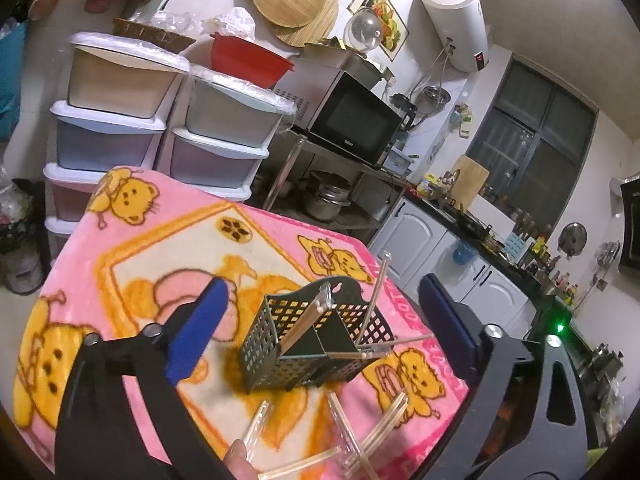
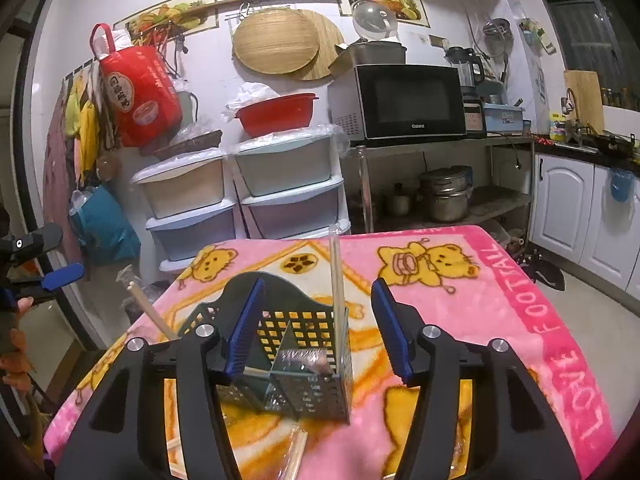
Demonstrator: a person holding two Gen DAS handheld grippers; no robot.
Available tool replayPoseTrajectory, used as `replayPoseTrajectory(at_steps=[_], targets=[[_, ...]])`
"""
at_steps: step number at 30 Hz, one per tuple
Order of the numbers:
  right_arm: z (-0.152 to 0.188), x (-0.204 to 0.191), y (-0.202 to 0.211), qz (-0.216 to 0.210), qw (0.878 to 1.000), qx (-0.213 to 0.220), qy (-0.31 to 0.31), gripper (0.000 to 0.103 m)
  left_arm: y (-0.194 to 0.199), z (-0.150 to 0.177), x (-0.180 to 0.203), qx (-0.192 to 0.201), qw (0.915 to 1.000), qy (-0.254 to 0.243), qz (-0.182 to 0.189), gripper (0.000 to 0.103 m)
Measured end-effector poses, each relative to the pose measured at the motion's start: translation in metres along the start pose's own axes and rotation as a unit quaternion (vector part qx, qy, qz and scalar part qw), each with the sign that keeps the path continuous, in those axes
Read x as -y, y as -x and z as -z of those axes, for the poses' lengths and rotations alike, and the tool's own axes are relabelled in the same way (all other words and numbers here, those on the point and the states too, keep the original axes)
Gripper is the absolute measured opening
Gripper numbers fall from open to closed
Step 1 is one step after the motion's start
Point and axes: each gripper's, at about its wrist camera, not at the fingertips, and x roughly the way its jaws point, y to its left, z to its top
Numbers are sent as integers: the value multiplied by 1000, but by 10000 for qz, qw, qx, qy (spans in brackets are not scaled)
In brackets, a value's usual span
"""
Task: Organize utensils
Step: 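Withdraw the right tool from the caddy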
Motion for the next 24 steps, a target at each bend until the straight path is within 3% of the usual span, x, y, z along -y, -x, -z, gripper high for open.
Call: replayPoseTrajectory(at_steps=[24], targets=[[23, -1, 39, -29, 9998, -180, -118, 59, 15, 41, -8, -273, 9993, 129, -197, 92]])
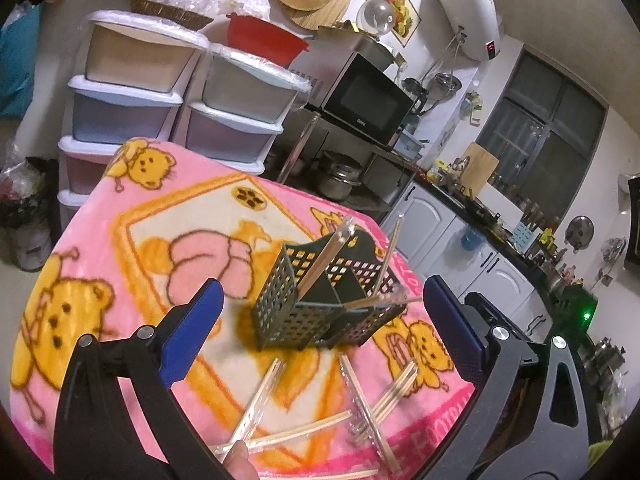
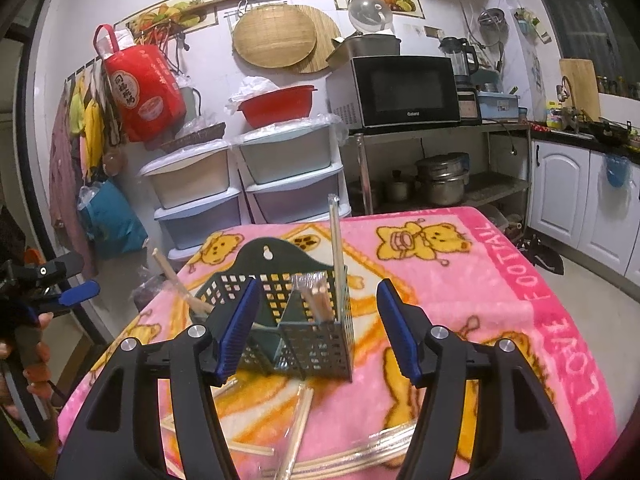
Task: Organize utensils
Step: 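Withdraw the right tool from the caddy, then move the right tool toward the remaining wrapped chopsticks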
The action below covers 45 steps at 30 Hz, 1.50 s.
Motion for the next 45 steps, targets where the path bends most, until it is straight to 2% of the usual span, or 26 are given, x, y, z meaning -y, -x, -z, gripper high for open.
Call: replayPoseTrajectory(at_steps=[17, 31, 40, 45], targets=[[24, -8, -1, -98, 9992, -381, 53, 59, 10, 48, -34, -504, 9980, 276, -250, 92], [38, -16, -10, -219, 9972, -697, 130, 59, 7, 79, -56, -923, 9940, 436, -394, 92], [54, -18, -20, -206, 9942, -1048, 141, 59, 8, 101, -78, -1202, 9894, 677, -455, 92], [65, -17, -29, -147, 9918, -1261, 117, 59, 9, 110, -92, -1385, 9852, 953, -326, 78]])
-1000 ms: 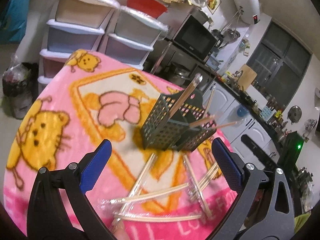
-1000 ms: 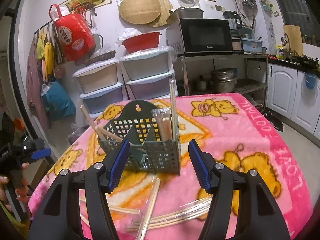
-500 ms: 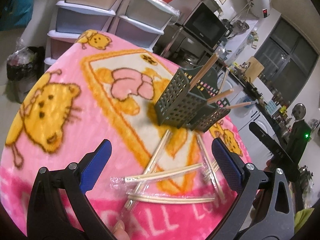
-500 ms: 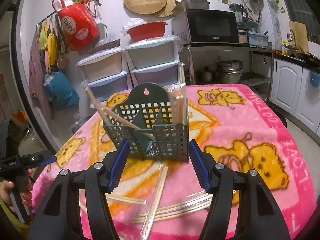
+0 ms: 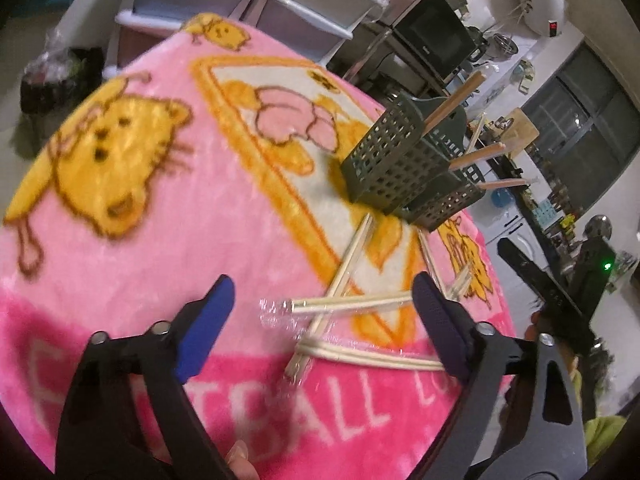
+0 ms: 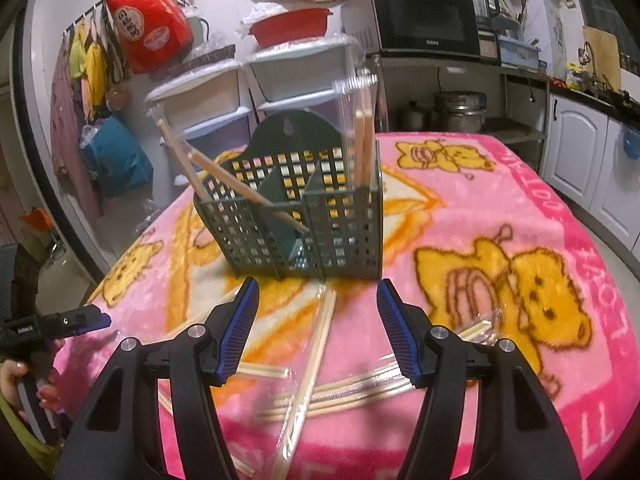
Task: Organize utensils
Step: 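Move the right tool toward the remaining wrapped chopsticks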
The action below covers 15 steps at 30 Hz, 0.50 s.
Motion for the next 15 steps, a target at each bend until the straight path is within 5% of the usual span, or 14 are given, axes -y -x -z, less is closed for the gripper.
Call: replayPoseTrajectory(at_steps=[8, 15], targets=[[10, 2, -20, 44, 9994, -340, -35, 59, -18, 3, -27, -464, 9938, 853, 548, 58], [14, 5, -50, -17, 9960, -880, -130, 59, -27, -1, -28, -577, 9939, 835, 425, 40]])
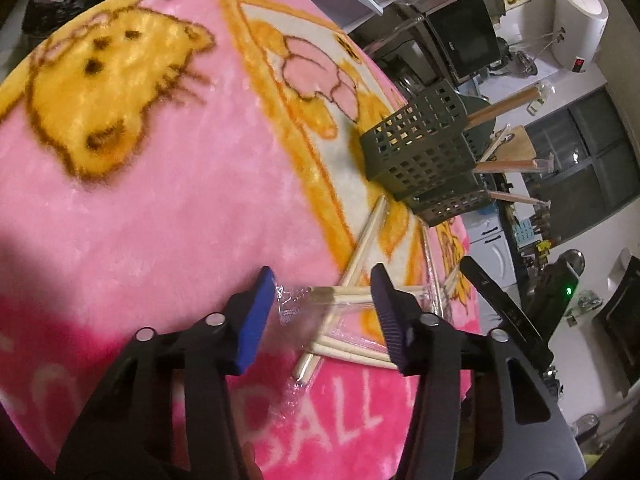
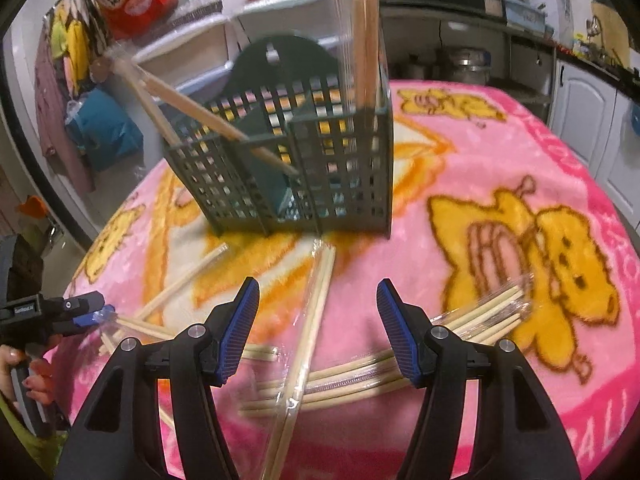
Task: Organize utensils
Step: 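Move the right tool toward the remaining wrapped chopsticks, then close both tools on one wrapped chopstick pair on the blanket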
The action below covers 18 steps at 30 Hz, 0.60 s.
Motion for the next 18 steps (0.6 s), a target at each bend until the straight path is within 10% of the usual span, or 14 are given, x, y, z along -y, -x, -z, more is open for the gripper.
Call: replayPoseTrajectory(at_steps=[11, 18], targets=[[-15, 1, -54, -46, 9972, -694, -262, 47, -11, -7, 3, -214, 9997, -124, 29, 26], [-24, 3, -68, 286, 9964, -739, -312, 23, -13, -9, 9, -257, 9995, -202, 38, 14]])
